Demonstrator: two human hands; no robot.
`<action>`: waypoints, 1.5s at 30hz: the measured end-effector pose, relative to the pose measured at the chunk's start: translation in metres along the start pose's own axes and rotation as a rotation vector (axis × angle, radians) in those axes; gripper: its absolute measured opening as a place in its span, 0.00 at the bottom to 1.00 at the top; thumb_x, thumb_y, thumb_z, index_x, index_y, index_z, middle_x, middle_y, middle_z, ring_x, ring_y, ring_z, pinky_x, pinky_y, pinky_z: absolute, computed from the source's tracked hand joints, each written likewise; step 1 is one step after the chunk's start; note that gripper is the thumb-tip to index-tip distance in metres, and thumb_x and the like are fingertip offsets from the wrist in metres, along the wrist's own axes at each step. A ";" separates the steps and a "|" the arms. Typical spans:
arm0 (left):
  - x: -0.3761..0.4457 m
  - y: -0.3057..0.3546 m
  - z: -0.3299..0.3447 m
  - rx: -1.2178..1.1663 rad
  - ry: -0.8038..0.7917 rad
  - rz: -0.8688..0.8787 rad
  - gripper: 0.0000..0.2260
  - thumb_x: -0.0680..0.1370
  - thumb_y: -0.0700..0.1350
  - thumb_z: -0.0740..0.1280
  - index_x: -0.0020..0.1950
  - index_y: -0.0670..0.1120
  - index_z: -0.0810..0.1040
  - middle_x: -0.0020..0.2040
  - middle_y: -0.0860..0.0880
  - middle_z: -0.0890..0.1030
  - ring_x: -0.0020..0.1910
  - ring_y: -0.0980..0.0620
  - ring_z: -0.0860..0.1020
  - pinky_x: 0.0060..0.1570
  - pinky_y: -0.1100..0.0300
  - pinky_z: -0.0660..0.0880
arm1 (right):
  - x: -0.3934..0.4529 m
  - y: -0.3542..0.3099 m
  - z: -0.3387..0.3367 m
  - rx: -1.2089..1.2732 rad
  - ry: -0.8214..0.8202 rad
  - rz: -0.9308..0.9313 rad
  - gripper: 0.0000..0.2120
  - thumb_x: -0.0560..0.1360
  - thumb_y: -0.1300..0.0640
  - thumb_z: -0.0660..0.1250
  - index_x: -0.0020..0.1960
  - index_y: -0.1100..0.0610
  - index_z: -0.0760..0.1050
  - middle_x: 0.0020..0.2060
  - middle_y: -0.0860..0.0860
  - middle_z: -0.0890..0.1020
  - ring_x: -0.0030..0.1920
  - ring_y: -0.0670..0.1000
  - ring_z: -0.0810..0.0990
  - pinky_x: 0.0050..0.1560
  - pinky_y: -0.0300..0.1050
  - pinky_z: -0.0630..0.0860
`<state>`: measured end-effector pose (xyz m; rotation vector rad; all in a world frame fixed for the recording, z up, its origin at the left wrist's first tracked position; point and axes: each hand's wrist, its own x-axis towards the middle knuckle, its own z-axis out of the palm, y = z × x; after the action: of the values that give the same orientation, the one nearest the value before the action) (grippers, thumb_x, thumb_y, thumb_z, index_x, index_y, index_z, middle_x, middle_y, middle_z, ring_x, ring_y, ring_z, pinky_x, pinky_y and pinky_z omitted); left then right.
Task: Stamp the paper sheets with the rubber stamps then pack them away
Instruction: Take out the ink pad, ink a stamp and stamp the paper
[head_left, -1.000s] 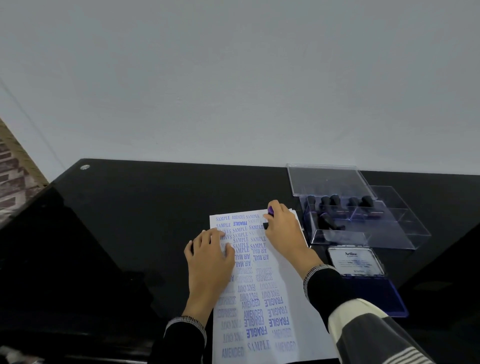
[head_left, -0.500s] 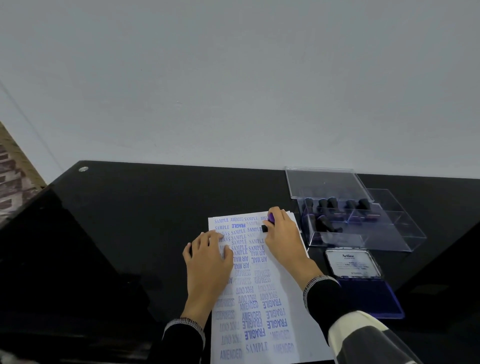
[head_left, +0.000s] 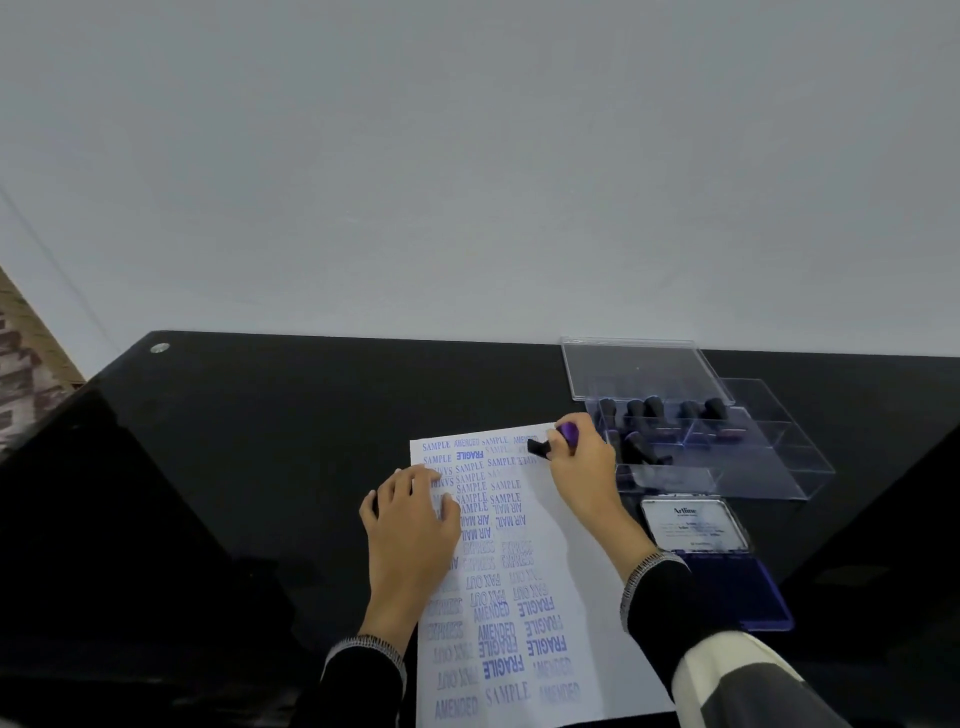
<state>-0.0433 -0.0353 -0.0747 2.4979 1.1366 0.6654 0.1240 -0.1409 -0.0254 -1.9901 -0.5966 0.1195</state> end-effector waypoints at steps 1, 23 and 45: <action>0.000 0.000 0.000 -0.004 0.004 0.001 0.13 0.78 0.52 0.62 0.62 0.53 0.73 0.62 0.56 0.74 0.65 0.55 0.69 0.70 0.49 0.60 | 0.000 0.000 -0.003 0.080 0.046 0.038 0.01 0.79 0.60 0.61 0.49 0.56 0.70 0.42 0.55 0.78 0.42 0.53 0.78 0.36 0.32 0.70; 0.001 0.002 -0.001 0.002 -0.037 -0.012 0.13 0.79 0.52 0.61 0.63 0.54 0.73 0.66 0.55 0.71 0.69 0.54 0.66 0.72 0.49 0.56 | -0.013 -0.015 -0.042 1.158 0.088 0.430 0.05 0.79 0.61 0.61 0.52 0.60 0.74 0.50 0.61 0.81 0.48 0.56 0.83 0.53 0.46 0.80; -0.017 0.108 0.024 -0.481 -0.207 0.261 0.13 0.81 0.44 0.63 0.65 0.52 0.73 0.65 0.54 0.74 0.61 0.60 0.70 0.64 0.64 0.66 | -0.067 0.058 -0.137 0.422 0.421 0.045 0.10 0.75 0.65 0.67 0.54 0.54 0.74 0.46 0.48 0.78 0.43 0.37 0.79 0.45 0.31 0.77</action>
<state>0.0266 -0.1186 -0.0502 2.2424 0.5052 0.6369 0.1314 -0.3039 -0.0205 -1.5543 -0.2290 -0.1355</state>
